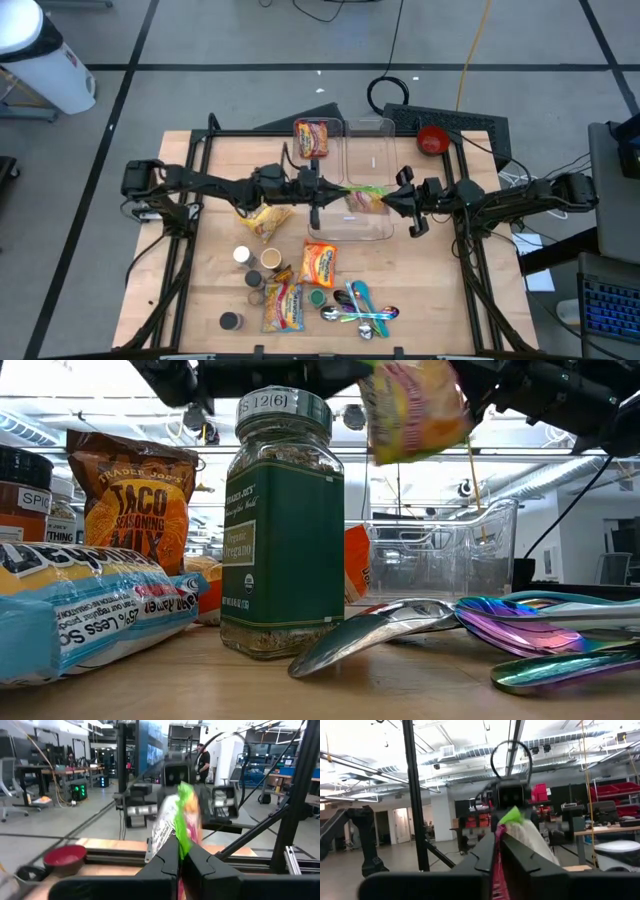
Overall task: Pick & Place Food Item
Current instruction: Put the green noodle pack into the left transparent bin
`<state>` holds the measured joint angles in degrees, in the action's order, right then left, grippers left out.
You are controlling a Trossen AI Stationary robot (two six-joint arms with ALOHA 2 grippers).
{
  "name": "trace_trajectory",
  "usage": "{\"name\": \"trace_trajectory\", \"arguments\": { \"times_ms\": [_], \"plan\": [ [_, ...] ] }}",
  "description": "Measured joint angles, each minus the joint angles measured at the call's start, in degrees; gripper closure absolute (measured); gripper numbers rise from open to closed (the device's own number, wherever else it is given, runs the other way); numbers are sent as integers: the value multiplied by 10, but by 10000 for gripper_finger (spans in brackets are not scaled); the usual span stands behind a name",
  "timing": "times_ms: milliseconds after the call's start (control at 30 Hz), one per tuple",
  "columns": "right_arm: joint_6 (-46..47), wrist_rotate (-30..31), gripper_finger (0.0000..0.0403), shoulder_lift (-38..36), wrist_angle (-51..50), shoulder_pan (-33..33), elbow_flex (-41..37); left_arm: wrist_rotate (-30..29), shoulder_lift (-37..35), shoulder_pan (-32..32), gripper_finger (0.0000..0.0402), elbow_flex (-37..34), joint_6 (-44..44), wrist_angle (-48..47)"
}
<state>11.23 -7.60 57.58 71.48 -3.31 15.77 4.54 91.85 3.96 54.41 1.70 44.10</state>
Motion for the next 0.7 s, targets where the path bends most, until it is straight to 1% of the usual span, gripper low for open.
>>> {"name": "trace_trajectory", "arguments": {
  "times_ms": [133, 233, 367, 500, 567, 700],
  "plan": [
    [1, -1, 325, -8, -13, 0, 0, -3, -65, 11, 398, 0, -31, -78],
    [7, 0, 285, -20, -21, 0, 0, -39, -115, 19, 396, 0, -52, -132],
    [20, -1, 241, -44, -53, 0, 0, -79, -159, 36, 398, 0, -85, -205],
    [16, -1, 212, -67, -98, 0, 0, -96, -172, 69, 399, 0, -91, -246],
    [15, 0, 204, -75, -117, 0, 0, -94, -168, 94, 398, 0, -83, -263],
    [14, 0, 198, -77, -126, 0, 0, -75, -146, 141, 399, -6, -58, -259]
  ]
}}
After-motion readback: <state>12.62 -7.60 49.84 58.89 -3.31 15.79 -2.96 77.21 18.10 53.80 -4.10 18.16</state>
